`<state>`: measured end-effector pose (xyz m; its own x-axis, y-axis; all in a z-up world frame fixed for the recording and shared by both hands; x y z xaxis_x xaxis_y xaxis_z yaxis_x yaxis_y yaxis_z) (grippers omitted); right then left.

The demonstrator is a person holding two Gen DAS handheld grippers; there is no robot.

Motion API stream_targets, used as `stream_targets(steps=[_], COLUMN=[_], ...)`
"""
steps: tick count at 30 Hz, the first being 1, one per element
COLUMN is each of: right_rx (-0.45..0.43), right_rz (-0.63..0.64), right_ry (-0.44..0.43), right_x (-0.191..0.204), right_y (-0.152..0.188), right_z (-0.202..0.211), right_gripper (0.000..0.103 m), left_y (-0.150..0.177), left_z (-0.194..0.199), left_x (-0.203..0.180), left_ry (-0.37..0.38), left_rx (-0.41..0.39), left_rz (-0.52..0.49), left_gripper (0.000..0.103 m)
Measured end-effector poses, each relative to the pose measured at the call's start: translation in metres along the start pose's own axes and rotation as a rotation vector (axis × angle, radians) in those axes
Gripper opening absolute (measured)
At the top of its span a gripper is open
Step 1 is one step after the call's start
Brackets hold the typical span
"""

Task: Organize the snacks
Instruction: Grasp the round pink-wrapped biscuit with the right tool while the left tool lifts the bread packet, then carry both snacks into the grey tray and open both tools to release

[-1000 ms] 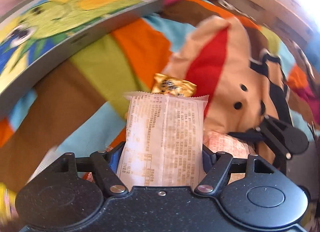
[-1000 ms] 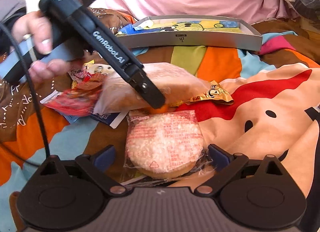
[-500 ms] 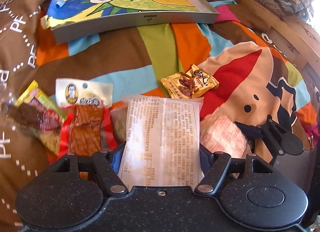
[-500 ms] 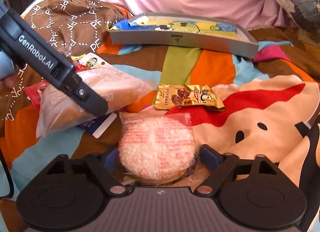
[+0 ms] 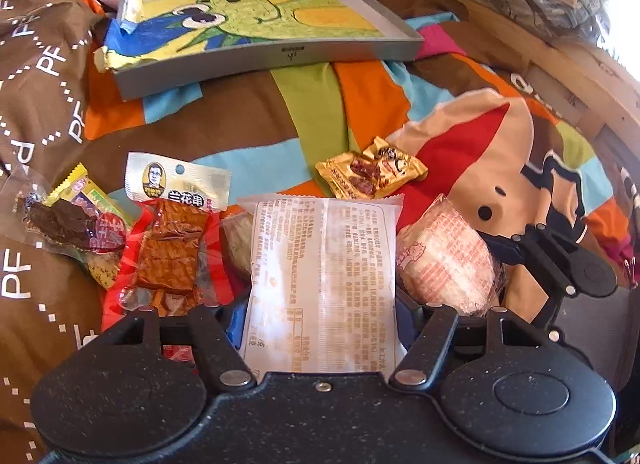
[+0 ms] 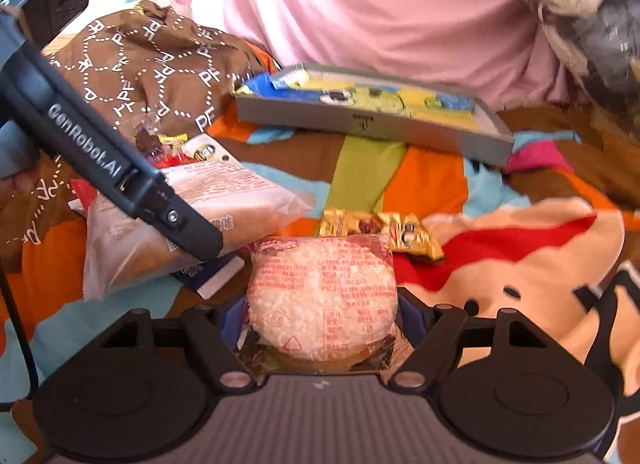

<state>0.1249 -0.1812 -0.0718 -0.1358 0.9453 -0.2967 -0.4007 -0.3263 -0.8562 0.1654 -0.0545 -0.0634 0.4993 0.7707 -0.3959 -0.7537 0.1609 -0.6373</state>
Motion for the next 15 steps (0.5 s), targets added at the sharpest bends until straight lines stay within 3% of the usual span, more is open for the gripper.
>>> stream_targets(steps=[5,9,15], right_rx=[-0.072,-0.071,-0.108], right_rz=[0.014,-0.016,-0.021], right_ry=[0.033,0.027,0.011], right_x=[-0.004,-0.018,-0.057], right_y=[-0.019,-0.046,-0.116], right_z=[0.003,-0.006,-0.03], right_gripper=[0.078,0.078,0.078], left_y=[-0.009,-0.026,-0.072], left_z=[0.014,0.025,0.039], left_x=[0.0,0.005,0.018], left_ry=[-0.005,-0.018,-0.046], left_rx=[-0.071,-0.138,-0.25], left_rz=[-0.009,0.023,0.063], left_gripper=[0.068,0.068,0.068])
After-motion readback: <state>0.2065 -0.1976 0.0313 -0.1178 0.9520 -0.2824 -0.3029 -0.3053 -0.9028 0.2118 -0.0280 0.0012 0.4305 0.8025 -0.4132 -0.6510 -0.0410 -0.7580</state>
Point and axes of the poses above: each gripper's, at about its wrist camera, not at the fingertips, and z roughly against the way its jaws point, x to its left, y to its underside, the point moved 6 cm from there along -z, roughly the way its jaws point, and after that the axes turned 15 degrees about y, right-handed, at the moved point
